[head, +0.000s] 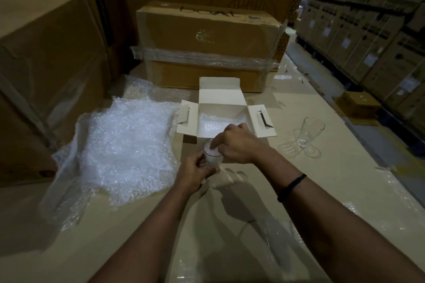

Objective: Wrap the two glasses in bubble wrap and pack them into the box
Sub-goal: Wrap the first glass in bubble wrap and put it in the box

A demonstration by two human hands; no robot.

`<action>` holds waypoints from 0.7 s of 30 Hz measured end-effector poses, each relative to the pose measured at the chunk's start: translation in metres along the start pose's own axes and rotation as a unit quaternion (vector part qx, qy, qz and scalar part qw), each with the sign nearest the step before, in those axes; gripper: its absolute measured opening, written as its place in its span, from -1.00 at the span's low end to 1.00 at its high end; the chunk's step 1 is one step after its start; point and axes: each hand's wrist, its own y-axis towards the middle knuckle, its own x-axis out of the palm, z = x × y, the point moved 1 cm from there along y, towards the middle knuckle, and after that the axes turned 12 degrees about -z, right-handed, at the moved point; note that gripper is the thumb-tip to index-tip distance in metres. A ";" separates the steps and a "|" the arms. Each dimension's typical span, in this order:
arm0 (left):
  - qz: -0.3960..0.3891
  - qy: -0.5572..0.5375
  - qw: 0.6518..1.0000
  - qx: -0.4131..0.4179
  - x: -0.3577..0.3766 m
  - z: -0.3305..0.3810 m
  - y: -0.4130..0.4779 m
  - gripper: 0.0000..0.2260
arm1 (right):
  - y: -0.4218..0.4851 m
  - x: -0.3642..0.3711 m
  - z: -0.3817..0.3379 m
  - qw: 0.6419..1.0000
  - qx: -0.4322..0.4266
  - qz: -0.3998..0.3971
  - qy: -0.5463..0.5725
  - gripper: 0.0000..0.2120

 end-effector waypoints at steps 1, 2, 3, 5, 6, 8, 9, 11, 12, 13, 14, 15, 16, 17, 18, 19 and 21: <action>0.000 -0.007 1.000 0.003 0.000 0.001 -0.001 -0.60 | -0.004 0.001 0.003 0.999 -0.002 0.044 0.022 -0.55; 0.002 -0.010 1.000 0.008 0.001 0.002 -0.002 -0.62 | -0.009 0.003 0.005 0.998 -0.003 0.063 0.024 -0.52; 0.002 -0.005 1.000 0.012 0.001 0.004 -0.003 -0.63 | -0.014 0.007 0.005 0.998 -0.005 0.057 0.006 -0.48; 0.000 0.003 1.000 0.019 0.002 0.007 -0.005 -0.67 | -0.017 0.018 0.004 0.999 -0.001 0.011 -0.035 -0.40; -0.001 0.005 1.000 0.023 0.002 0.008 -0.006 -0.69 | -0.017 0.021 0.003 0.999 0.005 -0.009 -0.039 -0.38; 0.000 0.005 1.000 0.021 0.002 0.008 -0.006 -0.70 | -0.014 0.019 0.002 0.998 0.021 -0.041 -0.036 -0.42; 0.002 0.004 1.000 0.017 0.002 0.008 -0.006 -0.69 | -0.013 0.016 0.001 0.997 0.029 -0.063 -0.034 -0.47; 0.004 0.002 1.000 0.014 0.003 0.007 -0.007 -0.68 | -0.013 0.010 0.000 0.993 0.038 -0.103 -0.031 -0.58; 0.004 0.003 1.000 0.013 0.003 0.007 -0.007 -0.68 | -0.014 0.008 -0.001 0.994 0.037 -0.098 -0.027 -0.61; 0.005 0.005 1.000 0.011 0.003 0.008 -0.008 -0.69 | -0.015 0.008 -0.001 0.997 0.033 -0.073 -0.023 -0.62; 0.004 0.006 1.000 0.013 0.002 0.009 -0.008 -0.68 | -0.016 0.009 -0.003 0.999 0.028 -0.038 -0.018 -0.61; 0.000 0.006 1.000 0.017 0.002 0.009 -0.009 -0.67 | -0.016 0.010 -0.005 1.000 0.023 -0.014 -0.015 -0.57; -0.005 0.006 1.000 0.023 0.001 0.010 -0.009 -0.66 | -0.015 0.011 -0.007 0.999 0.017 -0.016 -0.022 -0.56; -0.007 0.005 1.000 0.028 0.001 0.010 -0.010 -0.66 | -0.013 0.013 -0.009 0.998 0.011 -0.036 -0.045 -0.57; -0.006 0.001 1.000 0.029 0.001 0.009 -0.010 -0.66 | -0.011 0.014 -0.012 0.995 0.007 -0.060 -0.075 -0.58; -0.006 -0.008 0.999 0.030 0.001 0.010 -0.011 -0.65 | -0.008 0.015 -0.014 0.993 0.010 -0.079 -0.093 -0.58; -0.007 -0.021 0.999 0.035 0.002 0.011 -0.012 -0.62 | -0.006 0.013 -0.016 0.991 0.024 -0.096 -0.088 -0.56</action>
